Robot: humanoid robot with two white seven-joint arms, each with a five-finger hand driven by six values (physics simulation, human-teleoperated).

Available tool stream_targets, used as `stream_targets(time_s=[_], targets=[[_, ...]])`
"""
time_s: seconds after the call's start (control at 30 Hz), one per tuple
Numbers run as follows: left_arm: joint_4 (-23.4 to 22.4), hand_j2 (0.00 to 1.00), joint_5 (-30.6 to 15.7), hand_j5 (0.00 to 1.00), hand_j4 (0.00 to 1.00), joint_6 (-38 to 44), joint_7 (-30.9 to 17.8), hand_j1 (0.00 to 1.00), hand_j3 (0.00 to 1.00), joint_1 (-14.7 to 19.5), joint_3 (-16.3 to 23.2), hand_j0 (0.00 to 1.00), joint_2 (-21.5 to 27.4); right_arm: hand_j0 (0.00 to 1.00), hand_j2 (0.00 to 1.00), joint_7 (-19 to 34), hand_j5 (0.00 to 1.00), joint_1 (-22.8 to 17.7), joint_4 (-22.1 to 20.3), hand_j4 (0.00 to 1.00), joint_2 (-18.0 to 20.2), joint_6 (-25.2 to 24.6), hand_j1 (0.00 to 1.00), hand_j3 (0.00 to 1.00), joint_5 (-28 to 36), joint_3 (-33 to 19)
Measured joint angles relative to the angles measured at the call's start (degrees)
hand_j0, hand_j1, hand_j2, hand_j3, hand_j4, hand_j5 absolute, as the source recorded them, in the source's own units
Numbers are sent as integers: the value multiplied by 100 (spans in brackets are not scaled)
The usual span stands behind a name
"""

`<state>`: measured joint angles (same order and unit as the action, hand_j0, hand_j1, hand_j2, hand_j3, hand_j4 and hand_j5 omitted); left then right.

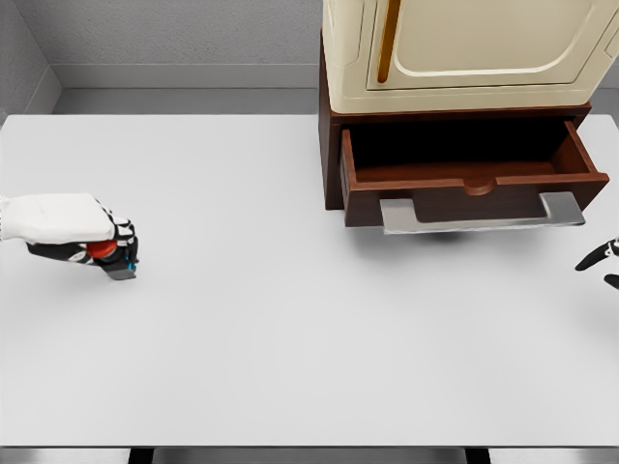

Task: Put the switch into the drawer with left arm, and close the drawer with right arm

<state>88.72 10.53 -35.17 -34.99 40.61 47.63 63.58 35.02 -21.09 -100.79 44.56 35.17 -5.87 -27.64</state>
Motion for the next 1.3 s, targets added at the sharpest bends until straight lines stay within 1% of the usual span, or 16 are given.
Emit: stream_targets(time_s=[0.13, 0.27, 0.47, 0.57, 0.6, 0.63, 0.87, 0.97, 1.1, 1.13, 1.3], targets=[[-6, 41, -253, 41, 41, 1, 0, 41, 41, 185, -3, 41, -174, 55, 55, 0, 55, 0, 0, 55, 3, 0, 55, 55, 0, 3], [-7, 41, -604, 41, 41, -1, -1, 41, 41, 343, -3, 41, -371, 55, 55, 0, 55, 0, 0, 55, 3, 0, 55, 55, 0, 4], [-13, 41, -871, 41, 41, -6, -3, 41, 41, 422, -2, 41, -807, 55, 55, 0, 55, 0, 0, 55, 3, 0, 55, 55, 0, 4], [-12, 41, -993, 41, 41, -7, -2, 41, 41, 492, -4, 41, -1031, 55, 55, 0, 55, 0, 0, 55, 3, 0, 55, 55, 0, 4], [-8, 41, -1027, 41, 41, -11, -5, 41, 41, 563, -5, 41, -1096, 55, 55, 0, 55, 0, 0, 55, 4, 0, 55, 55, 0, 6], [-5, 41, -1059, 41, 41, -9, -5, 41, 41, 598, -7, 41, -1165, 55, 55, 0, 55, -61, 0, 55, 5, 0, 55, 55, -1, 17], [-5, 41, -1137, 41, 41, -12, -8, 41, 41, 799, -6, 41, -1779, 55, 55, 0, 55, -132, 0, 55, 136, 0, 55, 55, -1, 149], [-10, 41, -1154, 41, 41, -9, -6, 41, 41, 888, -8, 41, -2001, 55, 55, 0, 55, -62, 1, 55, 170, -1, 55, 55, -3, 167], [-13, 40, -1174, 40, 40, -4, -4, 40, 40, 914, -11, 40, -2135, 56, 56, 0, 56, -44, 4, 56, 185, -1, 56, 56, -7, 225], [-13, 38, -1175, 38, 38, -3, -4, 38, 38, 949, -11, 38, -2150, 56, 56, 0, 56, -35, 5, 56, 188, -1, 56, 56, -9, 263], [-14, 35, -1180, 35, 35, 0, -3, 35, 35, 1142, -13, 35, -2269, 56, 56, 0, 56, -35, 3, 56, 201, 0, 56, 56, -16, 360]])
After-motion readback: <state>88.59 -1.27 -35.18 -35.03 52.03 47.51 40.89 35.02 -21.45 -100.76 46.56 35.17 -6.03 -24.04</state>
